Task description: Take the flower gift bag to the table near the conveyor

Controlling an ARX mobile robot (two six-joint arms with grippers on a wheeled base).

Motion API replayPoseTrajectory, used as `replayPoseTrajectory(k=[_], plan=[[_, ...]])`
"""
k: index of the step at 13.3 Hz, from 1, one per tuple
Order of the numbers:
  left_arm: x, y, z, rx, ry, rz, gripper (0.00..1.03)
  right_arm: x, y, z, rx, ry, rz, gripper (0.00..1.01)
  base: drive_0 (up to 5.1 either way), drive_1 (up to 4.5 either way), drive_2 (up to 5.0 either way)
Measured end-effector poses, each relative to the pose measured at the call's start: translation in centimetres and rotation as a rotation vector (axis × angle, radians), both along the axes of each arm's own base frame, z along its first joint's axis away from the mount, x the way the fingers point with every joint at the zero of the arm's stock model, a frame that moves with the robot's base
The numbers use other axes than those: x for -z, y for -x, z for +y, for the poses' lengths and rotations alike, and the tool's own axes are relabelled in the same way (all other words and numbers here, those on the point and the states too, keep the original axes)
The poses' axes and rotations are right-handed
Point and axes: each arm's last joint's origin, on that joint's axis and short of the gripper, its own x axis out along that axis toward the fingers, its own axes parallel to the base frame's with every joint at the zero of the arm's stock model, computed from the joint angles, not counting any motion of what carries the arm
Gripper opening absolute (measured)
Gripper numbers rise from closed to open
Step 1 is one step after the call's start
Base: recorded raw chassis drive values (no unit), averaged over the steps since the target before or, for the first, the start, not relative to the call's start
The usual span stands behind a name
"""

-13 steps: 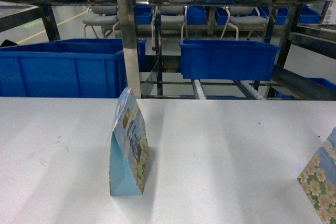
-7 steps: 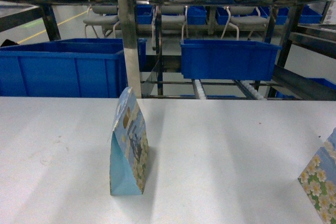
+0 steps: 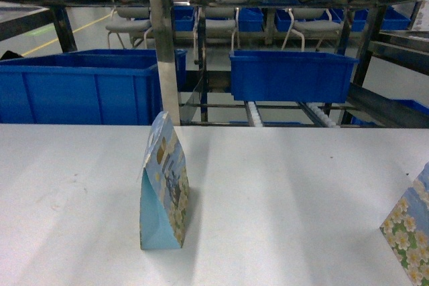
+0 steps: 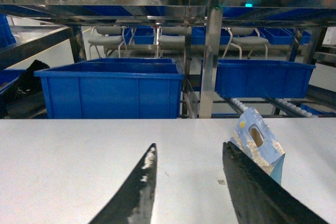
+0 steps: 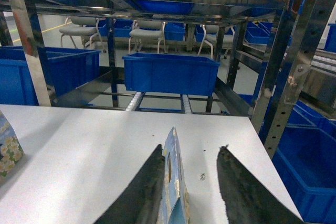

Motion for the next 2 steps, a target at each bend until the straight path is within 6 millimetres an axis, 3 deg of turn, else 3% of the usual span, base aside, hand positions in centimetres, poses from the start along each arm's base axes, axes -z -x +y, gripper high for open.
replayPoseTrajectory(k=[2], plan=[[0.0,0.0,0.0,0.0,0.0,0.0,0.46,0.0,0.0,0.0,0.0,0.0,0.0,0.39,0.0,0.0,0.0]])
